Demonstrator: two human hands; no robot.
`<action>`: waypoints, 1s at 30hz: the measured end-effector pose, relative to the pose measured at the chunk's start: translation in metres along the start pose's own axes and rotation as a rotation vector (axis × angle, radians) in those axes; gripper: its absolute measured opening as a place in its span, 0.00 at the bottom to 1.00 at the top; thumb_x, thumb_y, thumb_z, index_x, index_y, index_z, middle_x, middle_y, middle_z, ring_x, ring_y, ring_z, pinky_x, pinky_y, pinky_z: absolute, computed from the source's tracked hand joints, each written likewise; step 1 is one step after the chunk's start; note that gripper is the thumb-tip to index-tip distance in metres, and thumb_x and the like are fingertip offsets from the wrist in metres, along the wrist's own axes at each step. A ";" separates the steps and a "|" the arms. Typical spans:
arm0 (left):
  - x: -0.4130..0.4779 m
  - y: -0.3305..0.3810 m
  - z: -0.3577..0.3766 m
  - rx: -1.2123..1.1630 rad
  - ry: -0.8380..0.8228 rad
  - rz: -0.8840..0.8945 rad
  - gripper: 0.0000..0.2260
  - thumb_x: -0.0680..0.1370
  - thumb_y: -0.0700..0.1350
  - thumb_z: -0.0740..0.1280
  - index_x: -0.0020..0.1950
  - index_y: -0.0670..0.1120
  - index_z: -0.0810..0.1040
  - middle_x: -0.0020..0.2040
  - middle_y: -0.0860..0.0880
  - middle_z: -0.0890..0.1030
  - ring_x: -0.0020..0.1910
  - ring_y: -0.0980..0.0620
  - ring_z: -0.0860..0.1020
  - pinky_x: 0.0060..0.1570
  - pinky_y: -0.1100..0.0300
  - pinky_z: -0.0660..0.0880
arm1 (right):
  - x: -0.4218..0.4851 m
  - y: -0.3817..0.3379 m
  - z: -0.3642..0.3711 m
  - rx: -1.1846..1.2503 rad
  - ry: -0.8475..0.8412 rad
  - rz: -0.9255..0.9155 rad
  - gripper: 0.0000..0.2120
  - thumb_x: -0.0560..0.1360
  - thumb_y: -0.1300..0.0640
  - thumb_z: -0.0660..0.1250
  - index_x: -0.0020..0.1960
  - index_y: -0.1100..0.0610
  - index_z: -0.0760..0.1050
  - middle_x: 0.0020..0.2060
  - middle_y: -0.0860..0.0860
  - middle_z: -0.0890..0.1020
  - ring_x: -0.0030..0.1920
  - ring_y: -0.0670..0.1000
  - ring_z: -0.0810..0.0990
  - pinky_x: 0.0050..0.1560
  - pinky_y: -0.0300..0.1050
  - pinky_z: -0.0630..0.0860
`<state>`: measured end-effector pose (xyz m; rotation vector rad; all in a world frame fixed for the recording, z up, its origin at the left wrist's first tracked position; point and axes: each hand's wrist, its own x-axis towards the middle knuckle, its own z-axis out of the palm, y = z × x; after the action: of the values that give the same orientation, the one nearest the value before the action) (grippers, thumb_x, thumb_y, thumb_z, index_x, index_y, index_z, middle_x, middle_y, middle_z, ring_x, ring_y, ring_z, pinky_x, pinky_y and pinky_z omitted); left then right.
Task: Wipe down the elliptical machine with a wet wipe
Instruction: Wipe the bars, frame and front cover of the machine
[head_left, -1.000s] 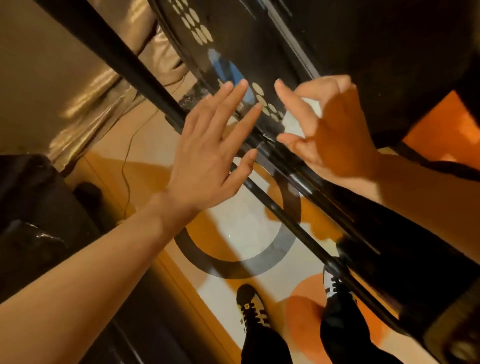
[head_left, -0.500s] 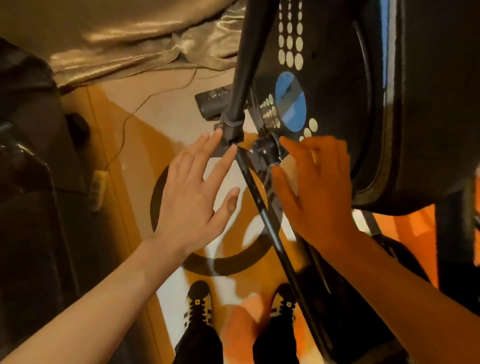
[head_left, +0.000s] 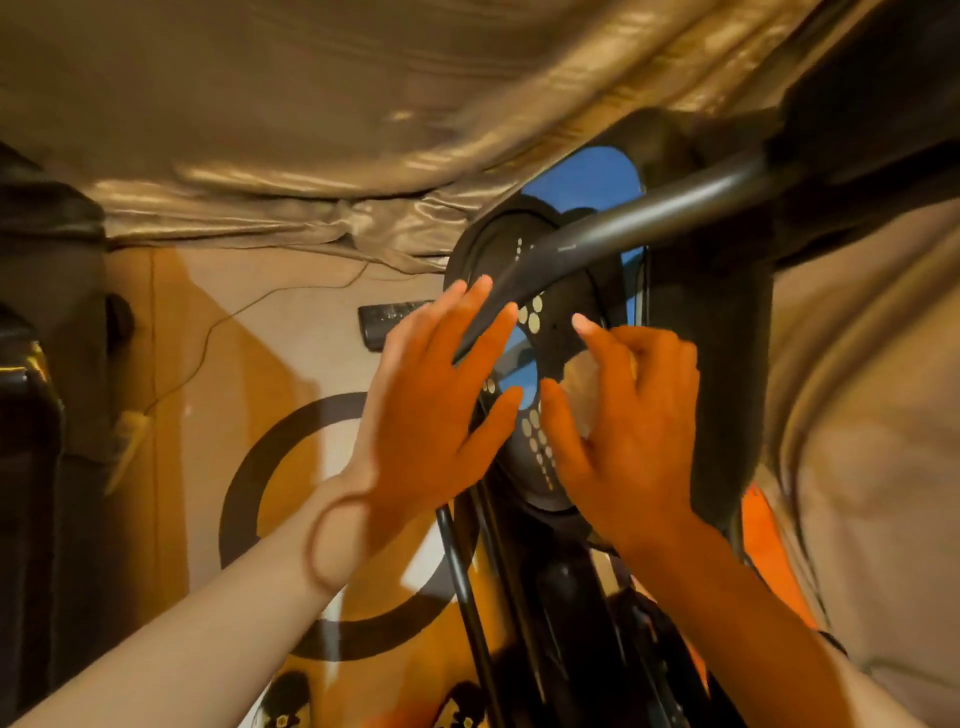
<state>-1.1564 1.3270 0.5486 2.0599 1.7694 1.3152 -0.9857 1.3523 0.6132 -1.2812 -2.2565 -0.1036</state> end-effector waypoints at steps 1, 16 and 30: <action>0.011 0.004 -0.001 0.026 0.005 0.022 0.27 0.86 0.57 0.53 0.78 0.42 0.71 0.79 0.39 0.68 0.78 0.40 0.65 0.72 0.42 0.67 | 0.012 0.001 -0.007 -0.020 0.014 0.000 0.24 0.80 0.43 0.62 0.71 0.56 0.70 0.61 0.52 0.68 0.59 0.56 0.69 0.57 0.44 0.64; 0.146 -0.025 0.089 -0.052 0.061 0.114 0.31 0.81 0.54 0.60 0.82 0.44 0.63 0.81 0.40 0.65 0.81 0.41 0.63 0.77 0.40 0.63 | 0.126 0.095 0.005 -0.341 0.209 -0.228 0.25 0.80 0.49 0.61 0.68 0.66 0.75 0.60 0.59 0.72 0.60 0.59 0.70 0.62 0.52 0.65; 0.150 -0.048 0.123 -0.195 0.353 0.312 0.34 0.85 0.68 0.49 0.75 0.45 0.75 0.79 0.41 0.68 0.79 0.41 0.66 0.72 0.39 0.65 | 0.130 0.122 0.053 -0.466 0.423 -0.305 0.37 0.84 0.37 0.44 0.67 0.65 0.75 0.62 0.60 0.78 0.71 0.58 0.71 0.79 0.56 0.51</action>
<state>-1.1195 1.5217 0.5225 2.1576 1.3902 1.9588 -0.9606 1.5365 0.6083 -0.9893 -2.0920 -0.9649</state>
